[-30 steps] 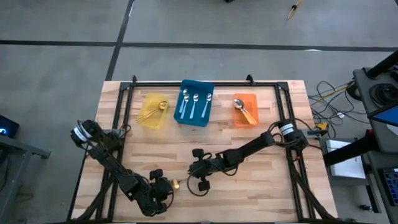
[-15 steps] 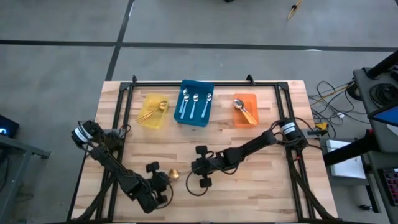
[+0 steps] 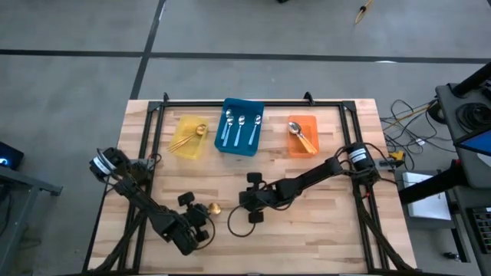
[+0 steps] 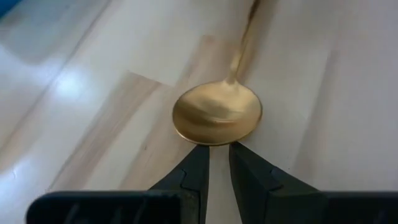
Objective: Sort silverware by color (type)
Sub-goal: Put the gold spoon into the yellow bin
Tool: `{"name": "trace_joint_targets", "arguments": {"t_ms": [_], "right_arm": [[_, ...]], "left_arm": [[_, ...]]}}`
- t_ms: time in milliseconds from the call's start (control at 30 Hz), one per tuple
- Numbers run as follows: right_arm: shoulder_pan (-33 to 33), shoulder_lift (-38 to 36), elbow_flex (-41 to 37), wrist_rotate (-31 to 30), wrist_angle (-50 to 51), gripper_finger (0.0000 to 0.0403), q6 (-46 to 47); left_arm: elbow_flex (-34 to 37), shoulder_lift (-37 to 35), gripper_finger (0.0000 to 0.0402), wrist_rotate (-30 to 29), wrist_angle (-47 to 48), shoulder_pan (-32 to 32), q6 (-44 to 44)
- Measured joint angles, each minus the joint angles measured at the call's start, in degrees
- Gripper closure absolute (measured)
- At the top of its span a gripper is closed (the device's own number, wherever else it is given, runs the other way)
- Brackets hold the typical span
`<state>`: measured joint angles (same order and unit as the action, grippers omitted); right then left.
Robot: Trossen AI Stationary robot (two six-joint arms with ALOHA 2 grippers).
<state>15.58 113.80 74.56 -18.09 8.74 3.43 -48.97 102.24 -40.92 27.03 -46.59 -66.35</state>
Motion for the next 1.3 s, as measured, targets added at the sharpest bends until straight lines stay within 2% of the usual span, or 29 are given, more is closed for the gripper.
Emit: {"name": "trace_joint_targets", "arguments": {"t_ms": [200,333,667,933,1033,1300], "right_arm": [[0.0,-0.4,0.0,0.9,3.8,0.0372,3.3],[0.3,-0.4,0.0,3.1,4.2,0.0372,6.1],[2.1,-0.4,0.0,3.5,3.7,0.0372,14.5],[4.3,-0.6,0.0,2.9,0.2,0.0372,13.5],[4.3,-1.2,0.0,0.9,0.6,0.0372,12.8],[4.3,-3.7,0.0,-1.9,9.5,0.0372,13.4]], "left_arm": [[0.0,0.0,0.0357,-2.2,-0.1,3.1,-0.1],[0.0,0.0,0.0357,-2.7,-0.1,5.9,1.3],[0.0,-0.8,0.0357,-4.6,0.1,11.2,4.4],[-1.1,-5.8,0.0357,-4.6,1.3,11.3,4.4],[-2.6,-7.6,0.0357,-3.1,4.3,11.3,4.3],[-7.6,-8.6,0.0357,4.6,11.1,9.4,4.4]]}}
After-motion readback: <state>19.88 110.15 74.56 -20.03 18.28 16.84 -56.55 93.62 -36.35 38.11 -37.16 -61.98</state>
